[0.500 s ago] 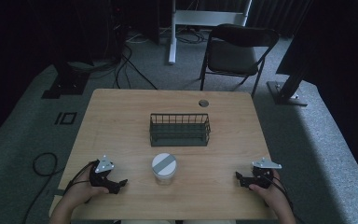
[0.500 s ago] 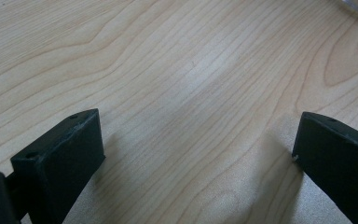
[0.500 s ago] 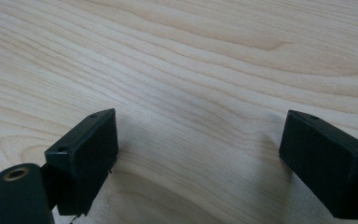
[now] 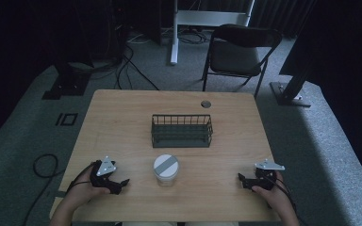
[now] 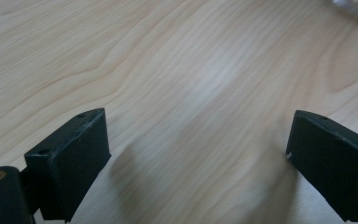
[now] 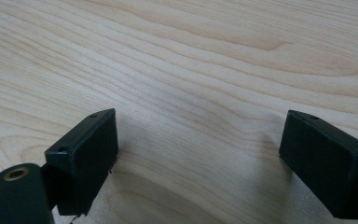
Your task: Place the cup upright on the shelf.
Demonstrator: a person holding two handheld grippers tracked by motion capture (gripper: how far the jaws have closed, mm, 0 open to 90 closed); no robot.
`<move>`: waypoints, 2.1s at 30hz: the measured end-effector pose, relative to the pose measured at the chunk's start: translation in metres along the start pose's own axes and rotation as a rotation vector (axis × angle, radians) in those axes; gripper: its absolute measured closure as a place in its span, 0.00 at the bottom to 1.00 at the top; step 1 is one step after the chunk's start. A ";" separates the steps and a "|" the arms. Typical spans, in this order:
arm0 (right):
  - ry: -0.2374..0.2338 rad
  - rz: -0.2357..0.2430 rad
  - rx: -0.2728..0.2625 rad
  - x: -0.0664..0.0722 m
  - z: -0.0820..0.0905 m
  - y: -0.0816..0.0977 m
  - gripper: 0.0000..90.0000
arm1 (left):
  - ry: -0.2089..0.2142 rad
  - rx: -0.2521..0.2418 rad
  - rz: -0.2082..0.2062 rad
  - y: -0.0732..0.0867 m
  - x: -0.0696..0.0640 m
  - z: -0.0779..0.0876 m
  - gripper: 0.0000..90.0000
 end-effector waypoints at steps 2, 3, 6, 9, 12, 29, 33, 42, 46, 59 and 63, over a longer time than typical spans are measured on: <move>0.000 0.000 0.000 0.000 0.000 0.000 0.12 | 0.013 -0.018 -0.005 -0.004 -0.004 0.000 0.07; 0.000 0.000 0.000 0.000 0.000 0.000 0.12 | 0.013 -0.018 -0.005 -0.004 -0.004 0.000 0.07; 0.000 0.000 0.000 0.000 0.000 0.000 0.12 | 0.035 -0.058 -0.015 -0.013 -0.011 0.000 0.07; 0.000 0.000 0.000 0.000 0.000 0.000 0.12 | 0.048 -0.070 -0.018 -0.018 -0.014 0.001 0.07; 0.000 0.000 0.000 0.000 0.000 0.000 0.12 | 0.075 -0.089 -0.030 -0.026 -0.022 0.001 0.07; 0.000 0.000 0.000 0.000 0.000 0.000 0.12 | 0.168 -0.186 -0.093 -0.059 -0.063 -0.013 0.10; 0.000 0.000 0.000 0.000 0.000 0.000 0.12 | 0.184 -0.208 -0.090 -0.065 -0.070 -0.017 0.10; 0.000 0.000 0.000 0.000 0.000 0.000 0.12 | 0.233 -0.233 -0.082 -0.075 -0.083 -0.023 0.10; 0.000 0.000 0.000 0.000 0.000 0.000 0.12 | 0.247 -0.246 -0.073 -0.080 -0.087 -0.022 0.10; 0.000 0.000 0.000 0.000 0.000 0.000 0.12 | 0.273 -0.311 -0.058 -0.094 -0.101 -0.028 0.10; 0.000 0.000 0.000 0.000 0.000 0.000 0.12 | 0.276 -0.330 -0.046 -0.098 -0.105 -0.031 0.10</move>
Point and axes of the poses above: each handheld gripper's, and its own axes: z roughly backward along the jaws, y roughly out of its underside, x roughly to its left, the point moved 6 cm from there along -z, roughly forward along the jaws, and after that the axes turned 10 degrees about -y, right-handed, at the moved point
